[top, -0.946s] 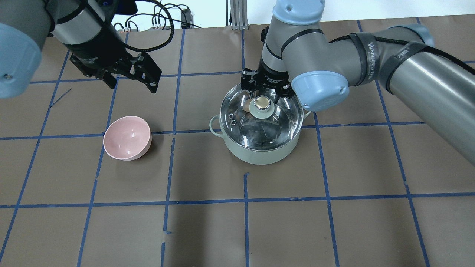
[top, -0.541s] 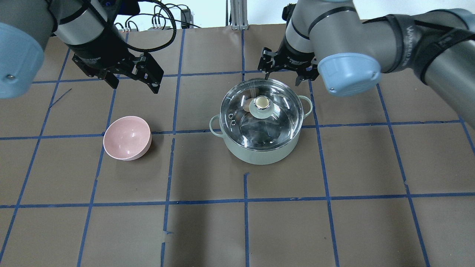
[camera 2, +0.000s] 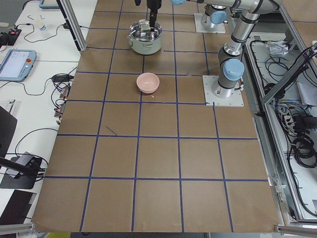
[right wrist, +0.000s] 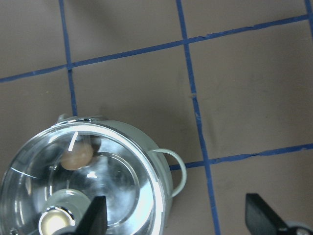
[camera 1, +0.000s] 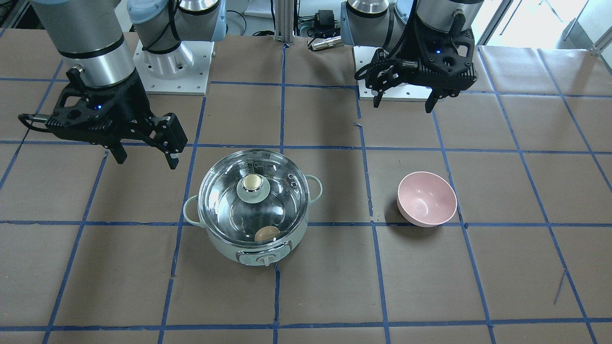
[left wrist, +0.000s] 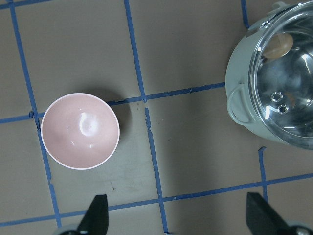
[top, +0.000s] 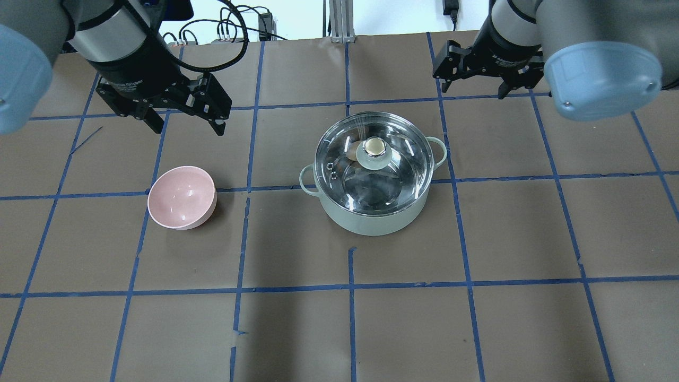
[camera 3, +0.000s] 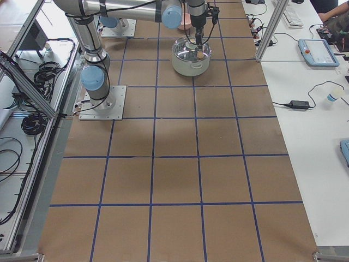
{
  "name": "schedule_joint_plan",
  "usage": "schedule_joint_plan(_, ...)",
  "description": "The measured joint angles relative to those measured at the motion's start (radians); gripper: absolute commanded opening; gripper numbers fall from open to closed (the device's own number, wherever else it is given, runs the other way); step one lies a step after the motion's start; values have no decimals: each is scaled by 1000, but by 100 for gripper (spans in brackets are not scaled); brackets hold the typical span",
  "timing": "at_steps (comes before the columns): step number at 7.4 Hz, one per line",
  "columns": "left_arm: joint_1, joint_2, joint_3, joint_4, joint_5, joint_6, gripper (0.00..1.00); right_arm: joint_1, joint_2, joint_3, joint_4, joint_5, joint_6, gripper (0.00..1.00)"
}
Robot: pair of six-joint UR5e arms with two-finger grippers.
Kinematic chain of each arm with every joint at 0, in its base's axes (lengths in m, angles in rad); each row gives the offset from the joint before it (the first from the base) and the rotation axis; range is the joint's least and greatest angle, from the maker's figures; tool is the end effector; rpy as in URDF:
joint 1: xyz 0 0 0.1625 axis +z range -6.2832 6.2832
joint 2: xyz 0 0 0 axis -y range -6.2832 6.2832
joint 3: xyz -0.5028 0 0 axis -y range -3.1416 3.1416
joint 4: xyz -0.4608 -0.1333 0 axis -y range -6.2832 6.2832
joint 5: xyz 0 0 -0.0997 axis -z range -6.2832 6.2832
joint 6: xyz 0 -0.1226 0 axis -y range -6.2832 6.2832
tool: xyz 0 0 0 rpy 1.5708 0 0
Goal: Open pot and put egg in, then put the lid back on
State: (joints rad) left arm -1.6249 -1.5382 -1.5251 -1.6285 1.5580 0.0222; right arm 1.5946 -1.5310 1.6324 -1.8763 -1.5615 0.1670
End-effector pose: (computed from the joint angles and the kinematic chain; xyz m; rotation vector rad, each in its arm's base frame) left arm -0.1642 -0.5371 0.5806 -0.1195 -3.1260 0.0319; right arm 0.1487 -0.5975 0.5184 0.2201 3.0892 -0.3144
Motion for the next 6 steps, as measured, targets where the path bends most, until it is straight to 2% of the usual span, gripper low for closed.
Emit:
schedule_joint_plan(2, -8, 0, 0, -5, 0, -19, 100, 0, -53, 12, 111, -42, -19, 100)
schedule_joint_plan(6, -14, 10, -19, 10, -6, -6, 100, 6, -73, 45, 138, -36, -39, 100)
